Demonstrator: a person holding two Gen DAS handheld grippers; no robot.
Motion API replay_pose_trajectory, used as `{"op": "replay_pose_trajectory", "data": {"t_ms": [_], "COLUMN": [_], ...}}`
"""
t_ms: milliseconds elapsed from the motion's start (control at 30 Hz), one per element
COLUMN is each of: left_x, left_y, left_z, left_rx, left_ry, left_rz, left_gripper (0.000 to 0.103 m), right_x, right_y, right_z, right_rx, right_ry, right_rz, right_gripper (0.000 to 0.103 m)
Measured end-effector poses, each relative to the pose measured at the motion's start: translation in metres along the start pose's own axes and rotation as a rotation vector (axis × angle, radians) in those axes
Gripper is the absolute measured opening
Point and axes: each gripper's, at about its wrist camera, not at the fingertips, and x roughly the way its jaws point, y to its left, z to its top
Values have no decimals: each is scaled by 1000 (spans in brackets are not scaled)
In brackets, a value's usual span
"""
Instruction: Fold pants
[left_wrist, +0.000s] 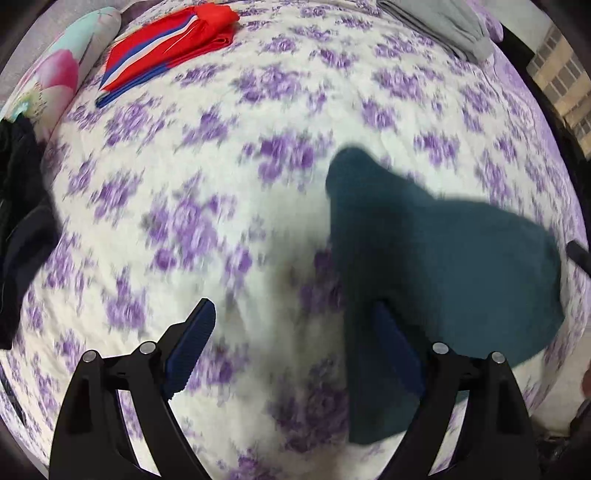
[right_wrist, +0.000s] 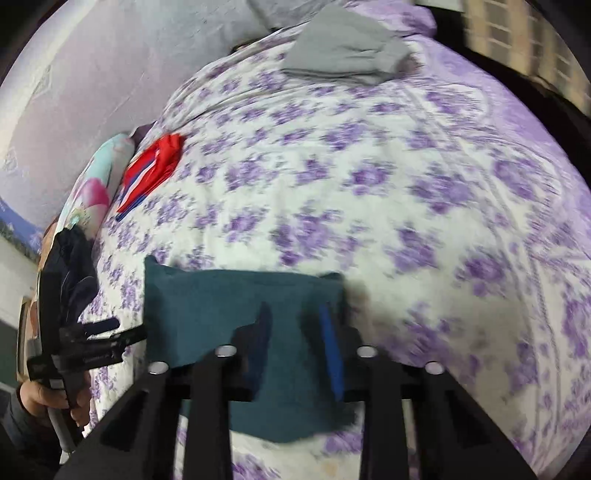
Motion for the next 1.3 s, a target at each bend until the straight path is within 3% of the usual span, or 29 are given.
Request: {"op": "replay_pose_trajectory", "data": {"t_ms": [167,267,300,333,400,467,533,633,733,800,900,933,967,1000,1033,1100,1133,1167,1300], "left_x": [6,16,27,35,47,46,35,11,-8,-11,6,19,30,35,34,26,23,19,14], "left_y": [2,-6,-10,-11,-1,11,17,22,29,23,-2,-7,-6,-2,6,13,14,14,15], "left_z": [36,49,52,54,59,65,69,67,55,39,23,16,12,8,4,-1,-1,-2,-9], "left_rx": [-72,-62,-36,-20,-42,-110,-132,-157,-210,-193,-113,-83,-70,-78,-134,-184,-180,-160,-158], "left_ry": [-14,10,41,57,74,78,47,-22,-57,-43,8,36,76,98,92,77,74,73,85], "left_rz": [-11,-20,7,24,17,-13,5,31,-60,-137,-143,-99,-55,-57,-95,-121,-125,-128,-191], "left_gripper": [85,85,86,87,89,89,89,88,88,88,88,88,90,90,89,88,88,88,88], "right_x": [39,60,66,72,67,56,42,20,5,11,18,21,21,14,1,-16,-26,-29,-15], "right_y": [36,43,40,30,0,-32,-38,-21,-13,-5,-12,-19,-32,-39,-39,-34,-34,-38,-56], "right_z": [14,17,17,19,22,23,19,9,-11,-23,-43,-47,-51,-51,-50,-49,-49,-49,-55], "right_rx": [-44,-60,-64,-74,-31,69,93,29,51,20,9,35,87,122,123,91,96,111,227], "right_ry": [76,126,137,140,105,79,53,20,33,93,152,167,174,160,121,71,40,24,35], "right_rz": [120,136,115,41,-23,14,28,17,159,177,116,66,60,66,70,58,48,43,36], "right_gripper": [24,25,26,25,4,0,0,9,21,27,30,26,9,5,10,34,53,61,67]}}
